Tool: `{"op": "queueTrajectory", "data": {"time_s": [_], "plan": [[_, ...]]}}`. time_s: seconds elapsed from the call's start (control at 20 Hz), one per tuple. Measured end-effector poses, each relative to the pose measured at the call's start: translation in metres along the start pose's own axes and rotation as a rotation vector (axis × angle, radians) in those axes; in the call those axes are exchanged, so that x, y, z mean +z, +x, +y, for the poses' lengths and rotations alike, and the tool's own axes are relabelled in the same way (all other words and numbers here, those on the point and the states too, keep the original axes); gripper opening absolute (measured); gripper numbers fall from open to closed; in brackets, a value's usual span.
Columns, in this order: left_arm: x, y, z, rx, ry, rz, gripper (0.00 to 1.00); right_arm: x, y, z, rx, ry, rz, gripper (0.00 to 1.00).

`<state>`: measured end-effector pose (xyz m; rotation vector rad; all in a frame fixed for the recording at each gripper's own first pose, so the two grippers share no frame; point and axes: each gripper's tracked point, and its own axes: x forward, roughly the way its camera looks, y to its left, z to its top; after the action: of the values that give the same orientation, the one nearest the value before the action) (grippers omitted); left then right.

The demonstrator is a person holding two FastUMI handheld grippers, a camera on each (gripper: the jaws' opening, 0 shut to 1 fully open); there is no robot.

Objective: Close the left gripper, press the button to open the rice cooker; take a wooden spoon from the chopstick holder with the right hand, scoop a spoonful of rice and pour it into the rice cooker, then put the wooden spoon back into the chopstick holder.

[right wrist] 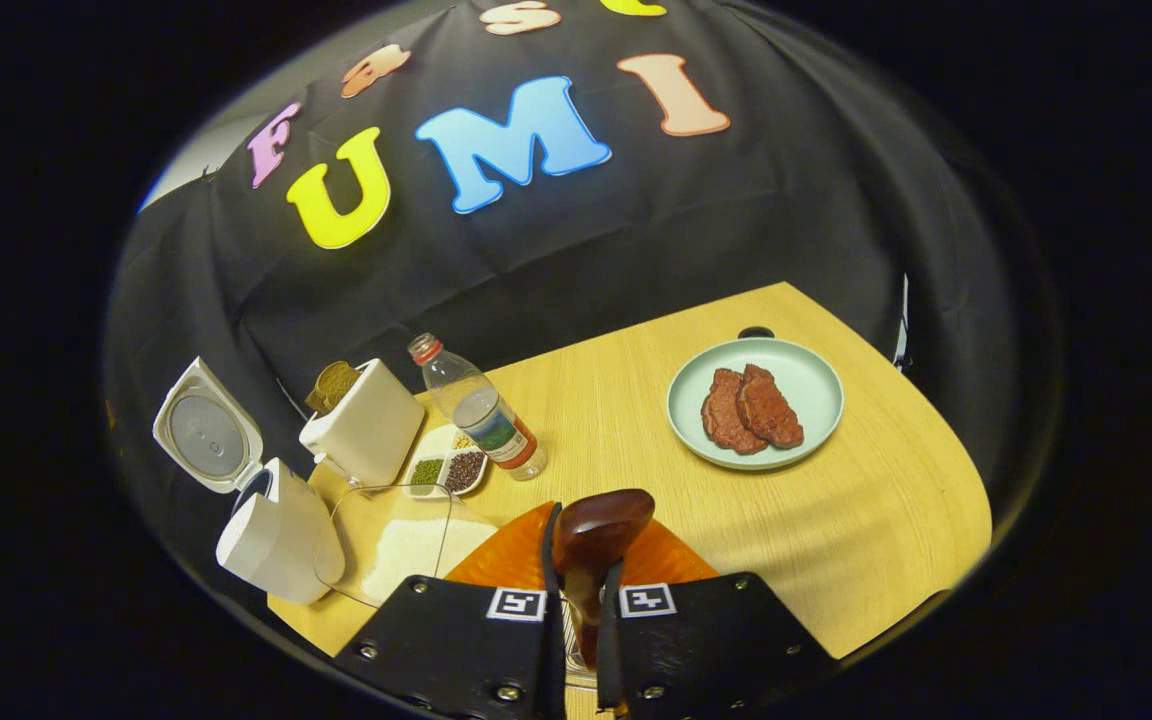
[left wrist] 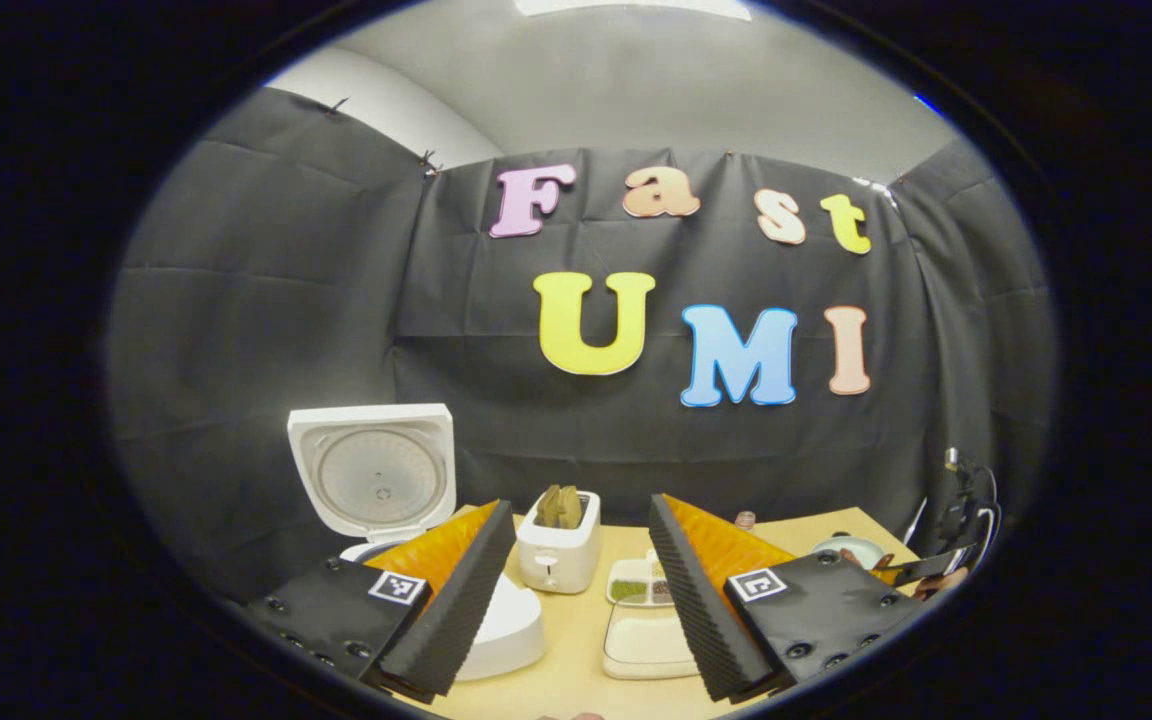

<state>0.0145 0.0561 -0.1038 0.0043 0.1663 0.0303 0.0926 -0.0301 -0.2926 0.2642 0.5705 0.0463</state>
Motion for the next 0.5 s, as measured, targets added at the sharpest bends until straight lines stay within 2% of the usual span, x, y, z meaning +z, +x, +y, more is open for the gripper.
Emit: {"op": "queueTrajectory", "data": {"time_s": [0.25,0.4,0.5], "plan": [[0.005,-0.009,0.014,-0.027,0.034,-0.020,0.94,0.047,-0.050,0.038,0.011,-0.066,-0.140,0.12],[0.001,-0.012,0.028,-0.038,0.032,-0.007,0.94,0.073,-0.061,0.092,0.094,-0.124,-0.210,0.12],[-0.001,-0.013,0.036,-0.039,0.037,-0.011,0.94,0.077,-0.050,0.131,0.160,-0.153,-0.221,0.12]]}}
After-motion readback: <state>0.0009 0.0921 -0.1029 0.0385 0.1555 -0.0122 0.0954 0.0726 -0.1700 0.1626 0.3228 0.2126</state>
